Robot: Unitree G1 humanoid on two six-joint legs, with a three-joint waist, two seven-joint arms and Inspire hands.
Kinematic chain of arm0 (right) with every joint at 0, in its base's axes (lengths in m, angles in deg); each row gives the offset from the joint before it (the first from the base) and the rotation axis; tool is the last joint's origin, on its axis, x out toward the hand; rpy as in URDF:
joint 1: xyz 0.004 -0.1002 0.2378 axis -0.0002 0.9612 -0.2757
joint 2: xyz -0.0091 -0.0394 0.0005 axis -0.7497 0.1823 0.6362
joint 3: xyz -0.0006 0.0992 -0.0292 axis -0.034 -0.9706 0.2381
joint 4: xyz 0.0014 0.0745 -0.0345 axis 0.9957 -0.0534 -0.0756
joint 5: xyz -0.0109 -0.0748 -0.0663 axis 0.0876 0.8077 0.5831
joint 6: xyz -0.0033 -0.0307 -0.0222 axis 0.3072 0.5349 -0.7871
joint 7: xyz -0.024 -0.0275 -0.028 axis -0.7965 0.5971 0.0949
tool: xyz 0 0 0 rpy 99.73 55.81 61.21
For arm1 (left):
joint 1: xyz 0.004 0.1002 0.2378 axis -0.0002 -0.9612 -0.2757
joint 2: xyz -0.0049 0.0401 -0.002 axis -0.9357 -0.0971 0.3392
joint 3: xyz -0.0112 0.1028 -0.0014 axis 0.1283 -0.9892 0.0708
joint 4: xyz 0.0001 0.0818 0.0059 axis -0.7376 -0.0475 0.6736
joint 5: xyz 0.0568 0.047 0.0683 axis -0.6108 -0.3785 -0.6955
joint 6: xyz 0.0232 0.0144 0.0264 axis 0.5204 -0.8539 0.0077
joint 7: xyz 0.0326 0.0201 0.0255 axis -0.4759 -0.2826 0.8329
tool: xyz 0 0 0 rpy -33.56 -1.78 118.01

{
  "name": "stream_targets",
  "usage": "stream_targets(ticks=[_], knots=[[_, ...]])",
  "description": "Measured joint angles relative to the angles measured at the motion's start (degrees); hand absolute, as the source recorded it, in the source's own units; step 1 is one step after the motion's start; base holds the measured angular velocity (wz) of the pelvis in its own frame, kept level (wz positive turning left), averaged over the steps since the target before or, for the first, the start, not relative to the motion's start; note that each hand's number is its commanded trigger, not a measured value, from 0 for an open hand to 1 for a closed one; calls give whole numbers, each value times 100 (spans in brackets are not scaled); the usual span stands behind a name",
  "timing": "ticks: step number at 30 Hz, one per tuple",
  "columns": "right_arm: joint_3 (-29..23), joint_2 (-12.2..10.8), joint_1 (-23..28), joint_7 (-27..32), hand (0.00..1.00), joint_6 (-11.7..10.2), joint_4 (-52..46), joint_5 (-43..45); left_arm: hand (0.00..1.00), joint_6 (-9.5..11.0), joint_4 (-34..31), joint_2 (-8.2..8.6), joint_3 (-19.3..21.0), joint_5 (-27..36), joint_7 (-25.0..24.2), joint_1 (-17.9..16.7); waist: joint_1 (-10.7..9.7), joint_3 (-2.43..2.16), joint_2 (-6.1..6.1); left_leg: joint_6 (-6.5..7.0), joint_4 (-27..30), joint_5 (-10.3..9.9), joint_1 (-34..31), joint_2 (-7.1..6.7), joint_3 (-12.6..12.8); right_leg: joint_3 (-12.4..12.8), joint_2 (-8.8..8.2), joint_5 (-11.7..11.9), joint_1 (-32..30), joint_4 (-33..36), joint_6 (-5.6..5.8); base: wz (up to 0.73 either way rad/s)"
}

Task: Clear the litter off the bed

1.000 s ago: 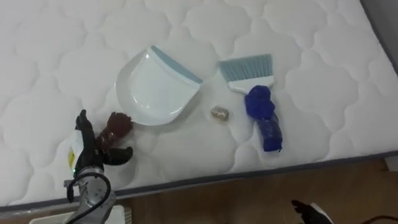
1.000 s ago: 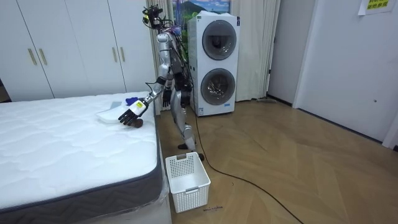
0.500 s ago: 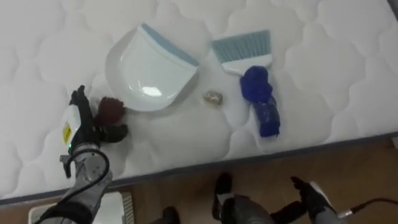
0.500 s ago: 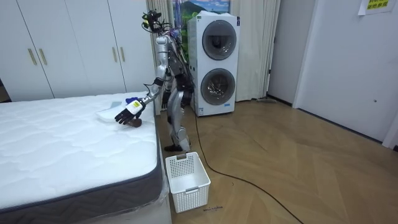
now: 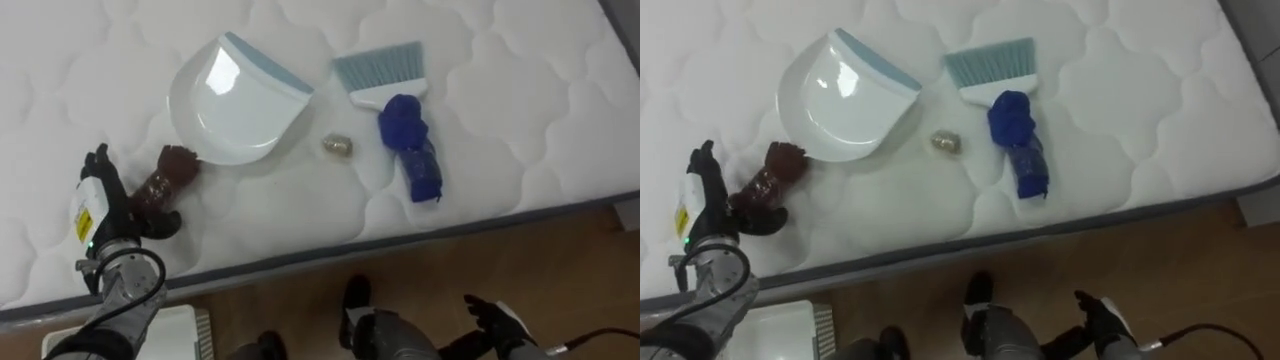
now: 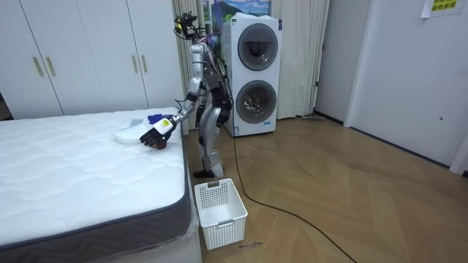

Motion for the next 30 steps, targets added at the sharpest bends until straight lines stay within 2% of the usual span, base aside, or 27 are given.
stream_targets(ticks=[3, 11, 18, 27, 30], knots=[[93, 16, -31, 6, 0, 0, -21, -2, 0, -4, -1, 0, -85, -2, 1, 3, -13, -13, 22, 3, 16, -1, -64, -3, 0, -2, -14, 12, -67, 13, -19, 0], [100, 27, -42, 13, 0, 0, -43, -4, 0, -4, -1, 0, -148, -3, 30, 3, -6, -12, 49, 5, 28, -1, -136, -5, 3, -5, -28, 16, -143, 27, -25, 0], [102, 57, -44, 11, 0, -1, -30, -6, 0, -12, -1, 2, -170, -2, 31, 9, -20, 7, 113, 14, 93, -17, -167, -5, 12, 21, -34, 7, -196, 100, -31, 0], [109, 58, -38, 8, 0, -1, -43, -8, 0, -12, -1, 4, -199, 0, 32, 69, -67, 6, 118, -5, 128, -33, -247, 0, 17, 26, -35, -9, -257, 119, -2, 0], [323, 73, -26, 20, 0, 4, -101, -26, 0, -12, 0, 1, -283, 2, 56, 75, -94, 7, 113, 11, 189, -53, -292, 3, 17, 38, -43, -21, -304, 179, -10, 0]])
